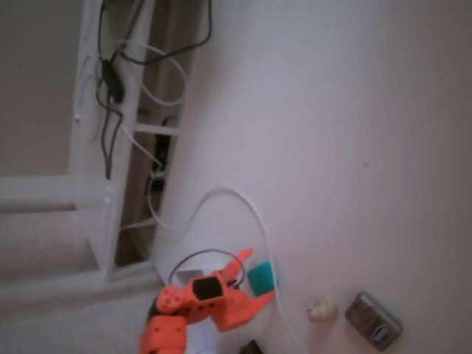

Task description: Grasp the green cube and put it in the bin.

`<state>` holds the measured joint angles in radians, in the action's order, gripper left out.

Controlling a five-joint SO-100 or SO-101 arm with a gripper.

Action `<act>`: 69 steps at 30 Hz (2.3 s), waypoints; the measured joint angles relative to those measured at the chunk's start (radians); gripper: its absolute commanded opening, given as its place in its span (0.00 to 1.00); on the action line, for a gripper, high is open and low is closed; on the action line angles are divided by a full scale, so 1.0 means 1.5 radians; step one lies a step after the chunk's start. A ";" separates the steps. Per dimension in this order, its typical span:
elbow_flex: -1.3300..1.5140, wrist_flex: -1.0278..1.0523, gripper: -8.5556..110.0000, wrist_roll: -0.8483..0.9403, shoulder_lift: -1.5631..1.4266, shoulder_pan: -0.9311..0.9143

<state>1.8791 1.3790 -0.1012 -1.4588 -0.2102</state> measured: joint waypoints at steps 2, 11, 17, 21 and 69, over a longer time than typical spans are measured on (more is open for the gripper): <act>0.000 -0.004 0.37 0.000 0.009 0.007; 0.002 -0.009 0.34 0.001 0.030 0.031; -0.001 -0.008 0.21 0.001 0.037 0.033; -0.008 -0.012 0.10 0.002 0.039 0.033; -0.028 -0.295 0.45 0.219 -0.170 0.136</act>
<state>1.8377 0.9373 0.2270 -1.7135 -0.0061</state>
